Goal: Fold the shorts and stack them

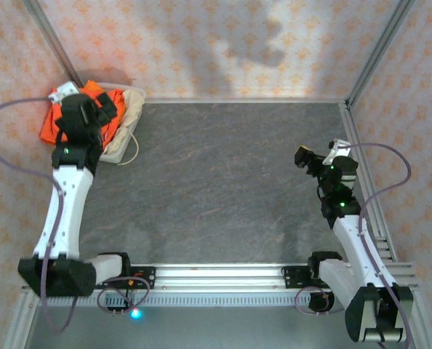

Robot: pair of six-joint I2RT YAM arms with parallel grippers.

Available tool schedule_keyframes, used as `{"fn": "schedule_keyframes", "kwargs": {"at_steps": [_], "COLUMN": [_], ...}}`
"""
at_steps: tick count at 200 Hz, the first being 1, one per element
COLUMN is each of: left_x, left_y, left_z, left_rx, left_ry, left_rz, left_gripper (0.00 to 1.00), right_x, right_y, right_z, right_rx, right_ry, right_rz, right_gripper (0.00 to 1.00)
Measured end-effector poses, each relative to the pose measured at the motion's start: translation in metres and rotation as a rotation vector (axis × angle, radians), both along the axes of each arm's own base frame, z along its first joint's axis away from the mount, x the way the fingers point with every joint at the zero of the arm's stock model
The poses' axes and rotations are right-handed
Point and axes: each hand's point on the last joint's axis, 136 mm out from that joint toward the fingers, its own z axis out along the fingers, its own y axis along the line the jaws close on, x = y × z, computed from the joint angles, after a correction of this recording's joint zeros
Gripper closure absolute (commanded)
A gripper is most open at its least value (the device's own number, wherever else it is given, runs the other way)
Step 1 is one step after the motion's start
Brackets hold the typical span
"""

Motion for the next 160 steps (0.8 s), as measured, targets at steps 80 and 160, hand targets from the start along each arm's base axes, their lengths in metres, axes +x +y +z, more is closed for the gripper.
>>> {"fn": "schedule_keyframes", "kwargs": {"at_steps": [80,160], "left_x": [0.094,0.118], "left_y": [0.039,0.056], "left_z": [-0.145,-0.215], "left_rx": [-0.118,-0.100], "left_ry": [0.520,0.744], "left_rz": [0.021,0.016], "left_gripper": [0.06,0.47], "right_x": [-0.005,-0.008], "right_y": [0.011,0.017], "right_z": [-0.003,-0.009], "right_rx": [0.071,0.130], "right_ry": [0.032,0.058], "right_rz": [0.046,0.062], "right_gripper": [0.00,0.01]}}
